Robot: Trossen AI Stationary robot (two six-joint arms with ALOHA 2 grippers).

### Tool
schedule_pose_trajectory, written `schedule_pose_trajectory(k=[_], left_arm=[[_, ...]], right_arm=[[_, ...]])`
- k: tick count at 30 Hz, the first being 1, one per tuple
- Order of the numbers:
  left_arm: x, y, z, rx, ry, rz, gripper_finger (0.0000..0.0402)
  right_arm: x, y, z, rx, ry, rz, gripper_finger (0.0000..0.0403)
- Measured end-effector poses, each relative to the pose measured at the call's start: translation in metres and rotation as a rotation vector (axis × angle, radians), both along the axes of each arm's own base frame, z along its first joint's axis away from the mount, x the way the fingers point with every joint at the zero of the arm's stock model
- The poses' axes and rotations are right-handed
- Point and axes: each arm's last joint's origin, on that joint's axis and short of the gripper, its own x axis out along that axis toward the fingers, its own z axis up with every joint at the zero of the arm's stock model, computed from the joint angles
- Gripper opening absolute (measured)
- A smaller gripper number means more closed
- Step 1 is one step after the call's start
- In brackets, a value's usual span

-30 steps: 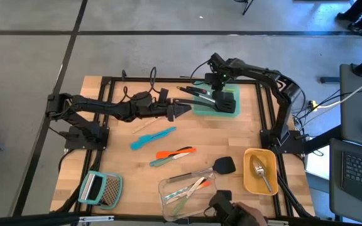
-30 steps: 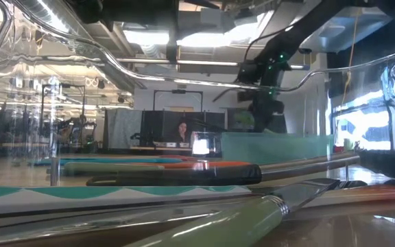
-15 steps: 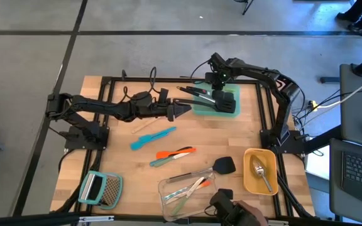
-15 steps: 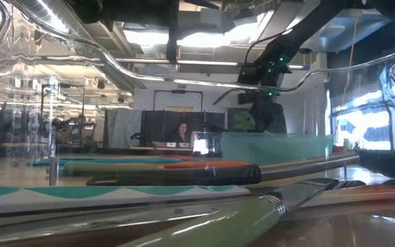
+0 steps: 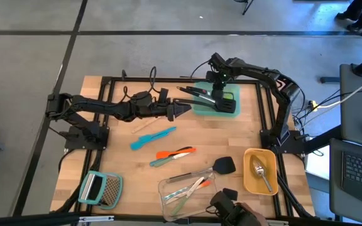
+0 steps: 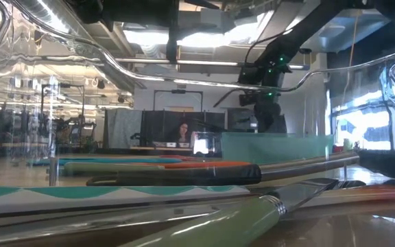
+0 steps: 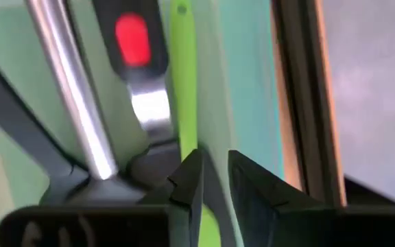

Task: Pick & Place Kitchen Items
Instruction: Put the blue spatula into the green bin

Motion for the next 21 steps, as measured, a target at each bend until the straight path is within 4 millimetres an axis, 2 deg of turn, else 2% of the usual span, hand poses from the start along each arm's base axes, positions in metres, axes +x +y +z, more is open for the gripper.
schedule_pose_trajectory(k=[4, 7, 14, 17, 21], left_arm=[[0.000, 0.000, 0.000, 0.005, 0.001, 0.000, 0.0145], [0.000, 0.000, 0.000, 0.014, 0.002, 0.000, 0.0145], [0.000, 0.003, 0.001, 0.046, -0.006, -0.002, 0.0145], [-0.001, 0.007, 0.004, 0.055, -0.029, -0.026, 0.0145], [-0.003, 0.014, 0.004, 0.061, -0.031, -0.065, 0.0145]], right_arm=[[0.000, -0.001, 0.012, -0.006, 0.044, -0.026, 0.0089], [0.004, -0.004, 0.031, -0.047, 0.055, -0.033, 0.0098], [0.018, -0.004, 0.099, -0.133, -0.030, -0.040, 0.0101], [0.024, 0.005, 0.131, -0.124, -0.094, -0.070, 0.0101], [0.027, 0.024, 0.172, -0.028, -0.215, -0.040, 0.0101]])
